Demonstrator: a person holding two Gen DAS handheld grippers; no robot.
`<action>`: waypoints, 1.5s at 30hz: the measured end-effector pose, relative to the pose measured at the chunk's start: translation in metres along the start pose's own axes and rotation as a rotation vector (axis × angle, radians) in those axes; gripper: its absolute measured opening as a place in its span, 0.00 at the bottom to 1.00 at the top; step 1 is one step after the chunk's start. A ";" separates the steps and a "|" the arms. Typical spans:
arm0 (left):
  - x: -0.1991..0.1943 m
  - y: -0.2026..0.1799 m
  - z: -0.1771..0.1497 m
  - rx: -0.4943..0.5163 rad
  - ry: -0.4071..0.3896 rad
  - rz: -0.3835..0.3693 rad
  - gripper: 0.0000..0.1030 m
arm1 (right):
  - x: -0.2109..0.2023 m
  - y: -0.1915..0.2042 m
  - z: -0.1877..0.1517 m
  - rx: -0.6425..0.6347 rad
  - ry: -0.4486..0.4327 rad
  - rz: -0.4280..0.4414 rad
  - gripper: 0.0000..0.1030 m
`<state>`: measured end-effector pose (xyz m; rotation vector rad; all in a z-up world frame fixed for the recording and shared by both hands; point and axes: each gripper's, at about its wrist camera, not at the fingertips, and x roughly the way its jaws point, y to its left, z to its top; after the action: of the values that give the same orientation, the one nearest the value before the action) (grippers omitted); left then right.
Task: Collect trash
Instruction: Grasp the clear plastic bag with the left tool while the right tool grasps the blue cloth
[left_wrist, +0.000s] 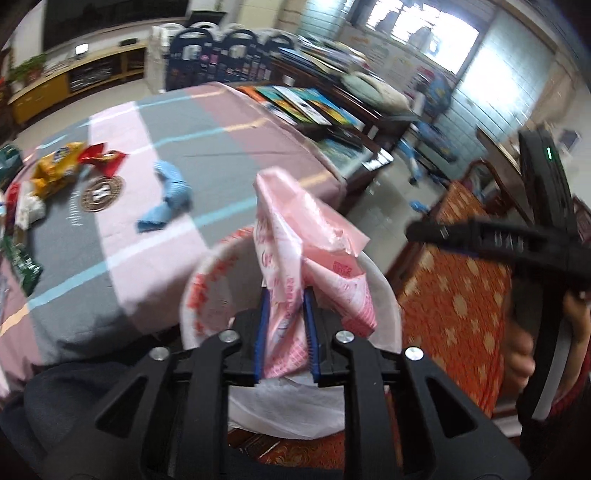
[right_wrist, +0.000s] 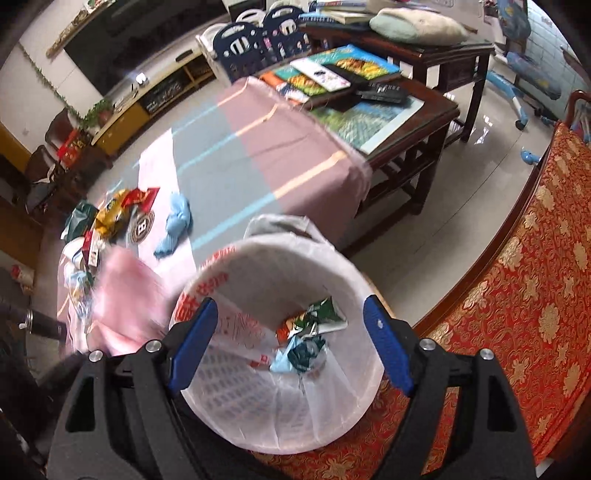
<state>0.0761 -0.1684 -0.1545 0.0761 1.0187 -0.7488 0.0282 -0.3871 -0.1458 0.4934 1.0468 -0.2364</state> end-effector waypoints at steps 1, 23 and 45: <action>0.002 -0.003 -0.001 0.012 0.006 -0.010 0.29 | -0.002 0.001 0.001 -0.003 -0.009 -0.005 0.77; -0.085 0.357 -0.041 -0.904 -0.139 0.647 0.64 | 0.065 0.106 0.030 -0.129 -0.006 0.056 0.77; -0.069 0.358 -0.064 -0.842 -0.196 0.698 0.06 | 0.226 0.209 0.072 -0.289 0.100 -0.095 0.77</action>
<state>0.2218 0.1624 -0.2332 -0.3499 0.9607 0.3285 0.2806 -0.2321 -0.2562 0.1960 1.1815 -0.1417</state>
